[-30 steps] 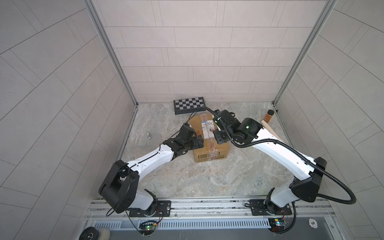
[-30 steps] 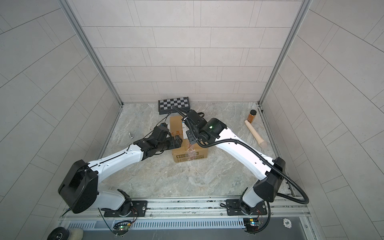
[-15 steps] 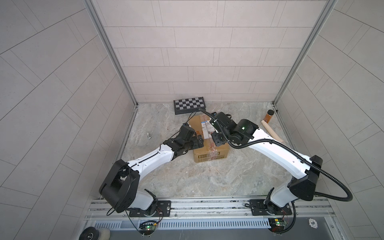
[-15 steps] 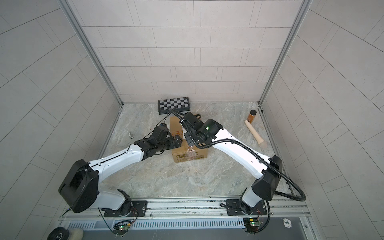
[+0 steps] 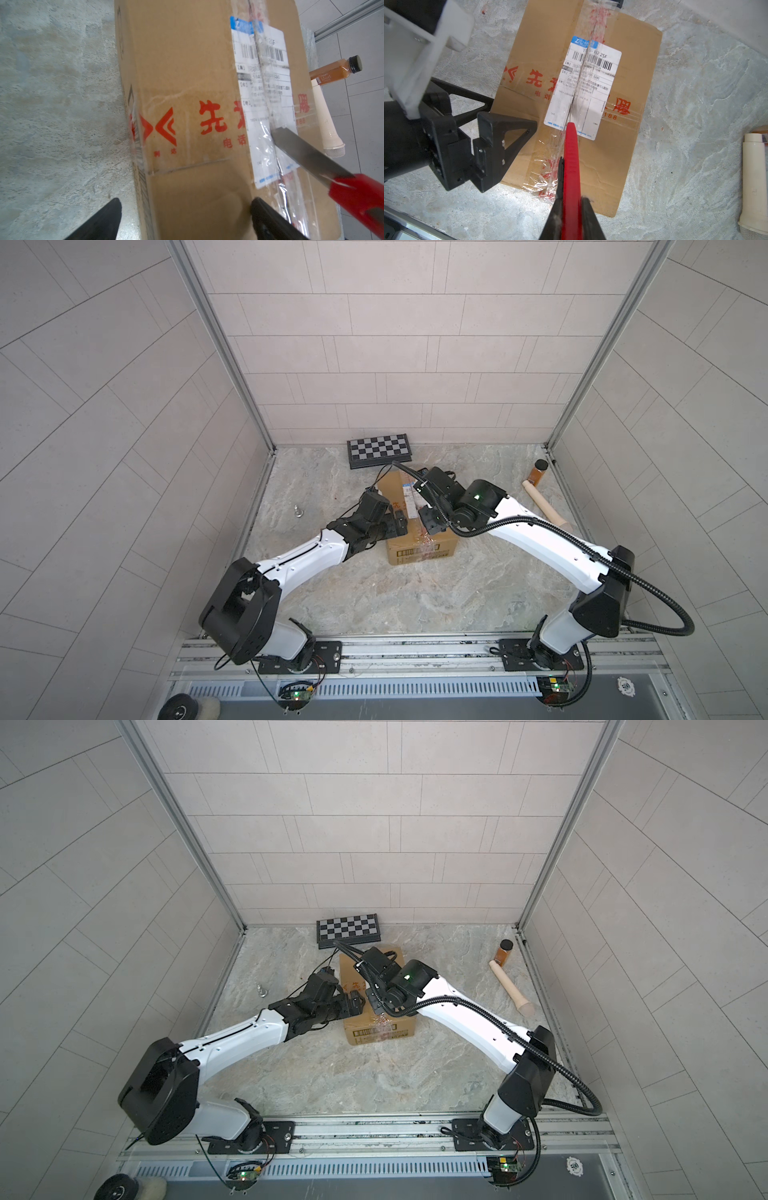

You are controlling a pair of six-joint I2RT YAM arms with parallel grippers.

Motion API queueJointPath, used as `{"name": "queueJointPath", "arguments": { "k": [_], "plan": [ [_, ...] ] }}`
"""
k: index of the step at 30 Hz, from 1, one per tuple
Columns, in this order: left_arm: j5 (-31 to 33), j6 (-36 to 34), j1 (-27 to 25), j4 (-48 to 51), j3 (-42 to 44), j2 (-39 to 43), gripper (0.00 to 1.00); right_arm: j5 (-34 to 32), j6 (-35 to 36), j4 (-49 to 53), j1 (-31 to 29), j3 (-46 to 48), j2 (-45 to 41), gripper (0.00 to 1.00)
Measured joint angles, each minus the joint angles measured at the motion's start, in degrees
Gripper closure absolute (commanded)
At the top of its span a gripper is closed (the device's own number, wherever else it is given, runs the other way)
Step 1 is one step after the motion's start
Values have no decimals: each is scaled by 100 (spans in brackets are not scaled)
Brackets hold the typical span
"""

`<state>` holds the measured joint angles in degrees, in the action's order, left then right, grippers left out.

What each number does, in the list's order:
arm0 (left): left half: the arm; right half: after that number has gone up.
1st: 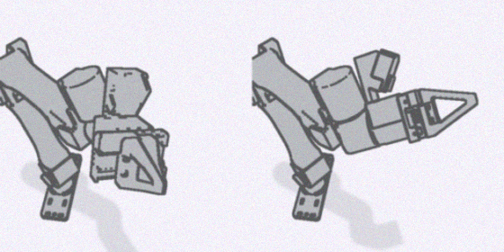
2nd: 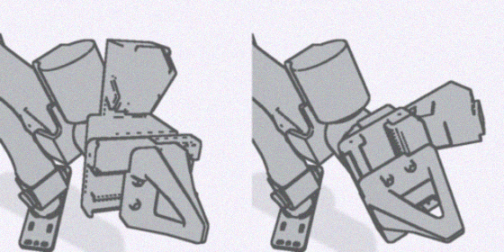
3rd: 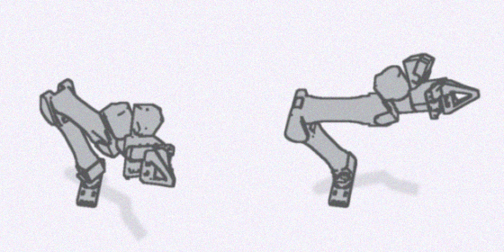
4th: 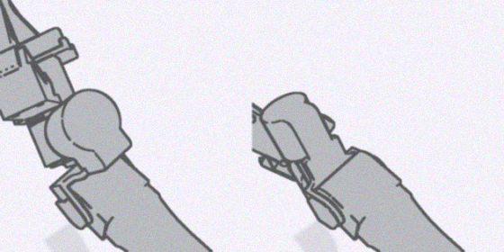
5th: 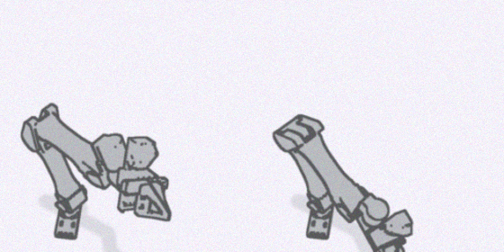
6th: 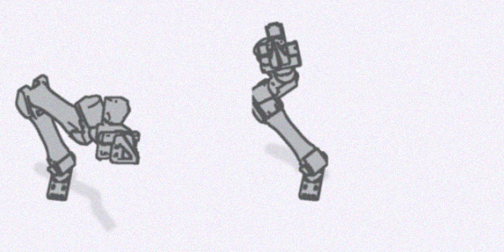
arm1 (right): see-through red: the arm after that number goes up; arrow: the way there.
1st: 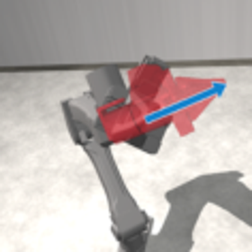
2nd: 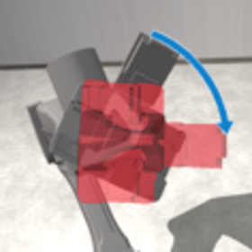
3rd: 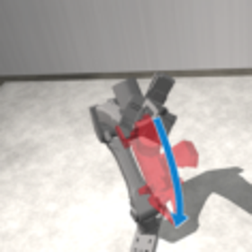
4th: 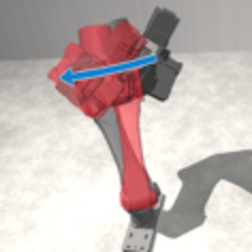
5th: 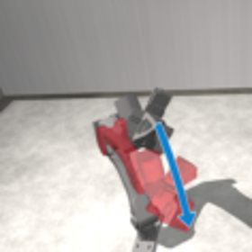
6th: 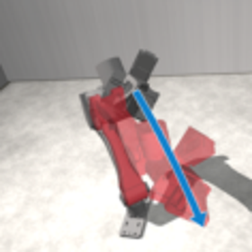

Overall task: Unpack the express box
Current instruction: 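Drag the knife blade along the taped seam toward the robot with the right gripper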

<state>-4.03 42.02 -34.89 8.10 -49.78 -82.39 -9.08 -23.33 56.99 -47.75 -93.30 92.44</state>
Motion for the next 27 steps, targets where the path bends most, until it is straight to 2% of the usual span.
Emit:
{"name": "queueJointPath", "arguments": {
  "k": [6, 13, 27],
  "plan": [
    [-4, 46, 0, -70, 24, -35, 1, 26, 63, 61, 0, -72, 168, 100],
    [35, 262, 0, -70, 17, -136, 1, 184, 70, 824, 13, -859, 730, 100],
    [79, 686, -24, -98, -15, -260, 1, 483, 175, 1429, 101, -1161, 793, 100]
  ]
}}
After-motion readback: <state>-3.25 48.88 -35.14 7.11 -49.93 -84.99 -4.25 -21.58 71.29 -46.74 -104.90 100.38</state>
